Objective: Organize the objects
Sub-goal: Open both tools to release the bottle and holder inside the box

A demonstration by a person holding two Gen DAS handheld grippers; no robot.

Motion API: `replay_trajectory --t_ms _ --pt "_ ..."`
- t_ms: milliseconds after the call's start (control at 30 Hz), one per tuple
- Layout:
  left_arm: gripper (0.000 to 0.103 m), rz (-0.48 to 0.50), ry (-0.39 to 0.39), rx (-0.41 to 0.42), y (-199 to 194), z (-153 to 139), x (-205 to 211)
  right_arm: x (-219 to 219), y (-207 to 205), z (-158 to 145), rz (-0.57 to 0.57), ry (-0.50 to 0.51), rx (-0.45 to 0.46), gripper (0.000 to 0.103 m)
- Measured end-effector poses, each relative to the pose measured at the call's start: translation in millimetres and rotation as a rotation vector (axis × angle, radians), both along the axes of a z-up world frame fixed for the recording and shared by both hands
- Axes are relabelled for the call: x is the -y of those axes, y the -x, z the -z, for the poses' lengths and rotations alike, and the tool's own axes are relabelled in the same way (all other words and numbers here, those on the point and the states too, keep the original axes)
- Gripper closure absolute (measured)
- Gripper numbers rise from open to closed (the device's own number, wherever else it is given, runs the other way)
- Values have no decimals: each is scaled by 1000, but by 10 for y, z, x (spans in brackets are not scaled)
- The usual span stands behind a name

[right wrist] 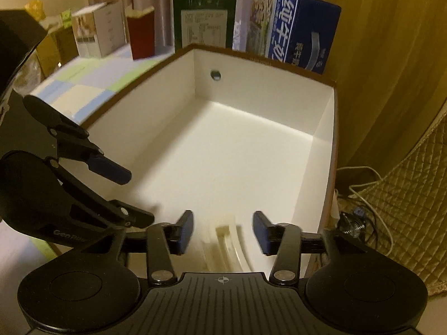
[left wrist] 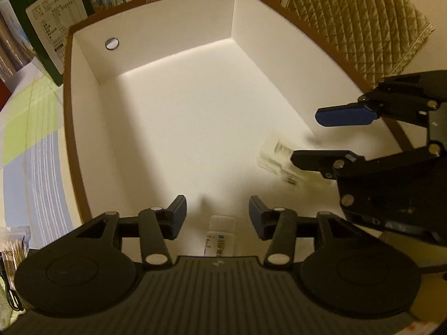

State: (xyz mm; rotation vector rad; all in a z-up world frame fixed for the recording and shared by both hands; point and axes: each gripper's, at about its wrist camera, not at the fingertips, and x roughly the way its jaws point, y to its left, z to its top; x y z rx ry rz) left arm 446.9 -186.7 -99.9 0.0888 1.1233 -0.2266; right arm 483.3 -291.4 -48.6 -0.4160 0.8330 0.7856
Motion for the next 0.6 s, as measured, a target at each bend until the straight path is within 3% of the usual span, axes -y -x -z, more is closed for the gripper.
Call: replay_trajectory --t_ms 100,200,367,600 --pt "53 -5 9 29 106 -103 -19 89 30 -96 12 -34 9 42" --pt "41 -22 14 67 120 -244 -20 202 85 -212 26 -87 -1 31" --pt "30 -69 44 117 230 -483 -97 302 231 -356 39 -139 -1 12" --pt "15 -127 30 206 589 -834 -174 391 430 -466 105 -218 -22 2"
